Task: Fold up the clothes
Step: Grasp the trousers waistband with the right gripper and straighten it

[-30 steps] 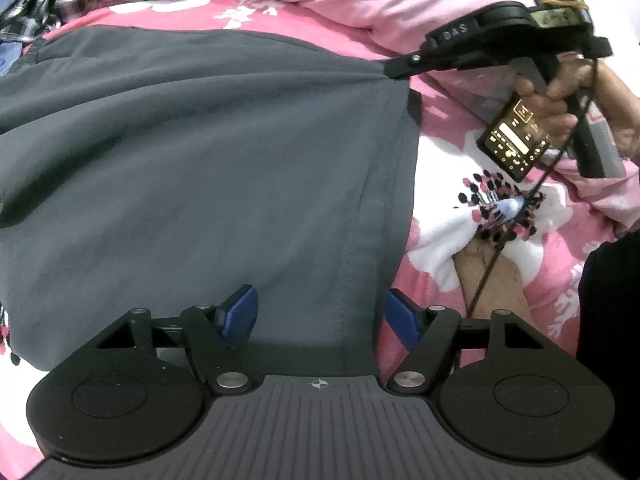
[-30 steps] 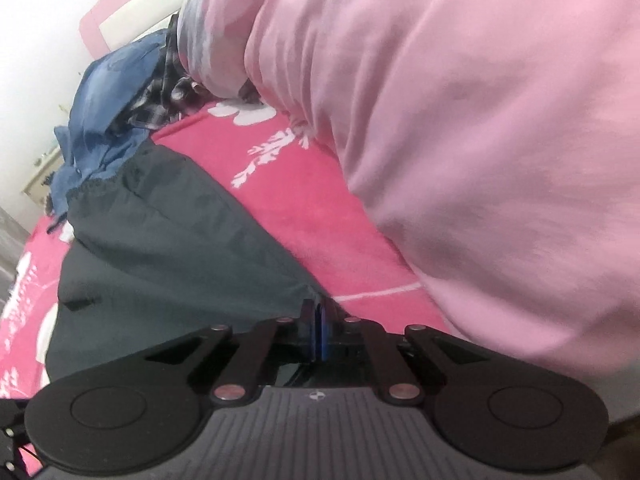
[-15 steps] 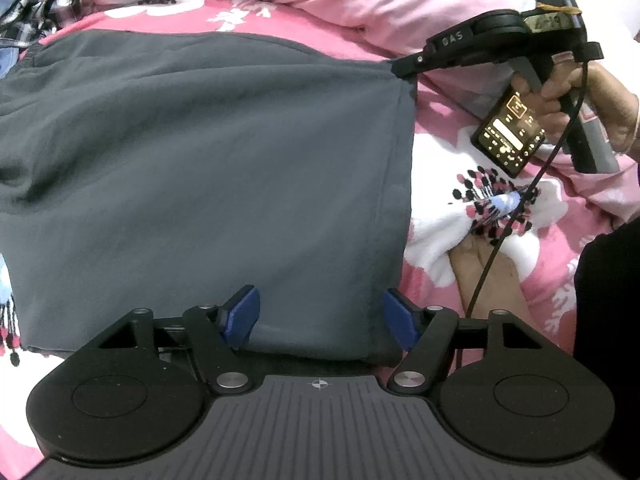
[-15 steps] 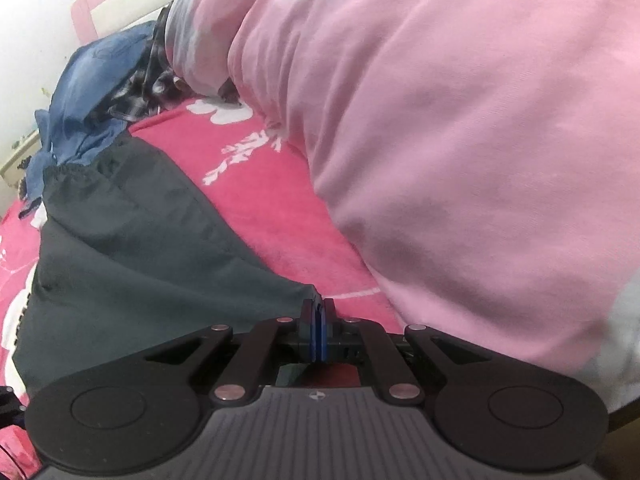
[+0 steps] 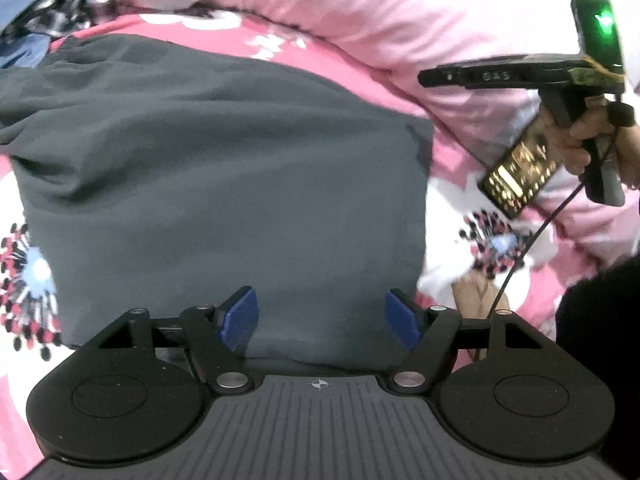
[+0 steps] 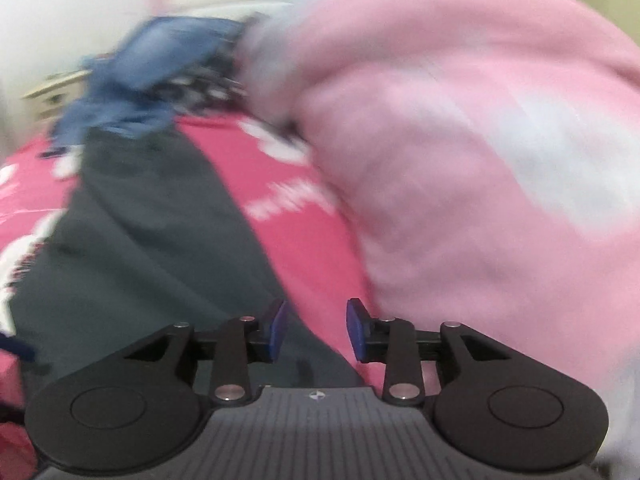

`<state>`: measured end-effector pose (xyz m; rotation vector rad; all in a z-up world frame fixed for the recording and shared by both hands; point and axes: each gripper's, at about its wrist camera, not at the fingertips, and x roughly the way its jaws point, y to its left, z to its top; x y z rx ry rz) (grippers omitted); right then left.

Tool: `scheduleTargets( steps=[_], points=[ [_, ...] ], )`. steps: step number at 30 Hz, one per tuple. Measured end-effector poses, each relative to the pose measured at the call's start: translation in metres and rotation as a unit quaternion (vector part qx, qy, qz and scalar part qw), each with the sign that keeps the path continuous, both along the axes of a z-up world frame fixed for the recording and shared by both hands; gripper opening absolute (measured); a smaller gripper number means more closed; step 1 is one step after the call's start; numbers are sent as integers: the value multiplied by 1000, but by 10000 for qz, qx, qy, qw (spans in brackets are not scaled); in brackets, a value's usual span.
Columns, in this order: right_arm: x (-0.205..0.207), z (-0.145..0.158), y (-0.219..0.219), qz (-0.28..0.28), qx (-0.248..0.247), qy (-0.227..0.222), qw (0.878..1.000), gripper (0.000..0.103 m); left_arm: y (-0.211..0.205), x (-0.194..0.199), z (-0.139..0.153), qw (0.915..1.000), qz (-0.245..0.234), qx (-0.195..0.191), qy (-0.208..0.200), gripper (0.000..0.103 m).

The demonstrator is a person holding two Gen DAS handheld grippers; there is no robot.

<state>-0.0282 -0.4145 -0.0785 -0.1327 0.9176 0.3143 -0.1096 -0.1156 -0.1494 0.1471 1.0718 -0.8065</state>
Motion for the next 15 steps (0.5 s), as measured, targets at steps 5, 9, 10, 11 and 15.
scheduleTargets(
  steps=[5, 9, 10, 11, 15],
  points=[
    [32, 27, 48, 1098, -98, -134, 9938, 55, 3, 20, -12, 9998, 42, 191, -1, 72],
    [98, 8, 102, 1841, -121, 256, 9825, 56, 13, 31, -29, 9988, 297, -33, 379, 72],
    [113, 2, 115, 1919, -90, 252, 9810, 56, 16, 31, -31, 9984, 339, -137, 426, 73],
    [125, 0, 124, 1982, -25, 244, 9799, 56, 19, 32, -32, 9980, 369, -239, 461, 74],
    [166, -16, 157, 2134, 533, 311, 9750, 56, 29, 34, -36, 9949, 505, -624, 612, 74]
  ],
)
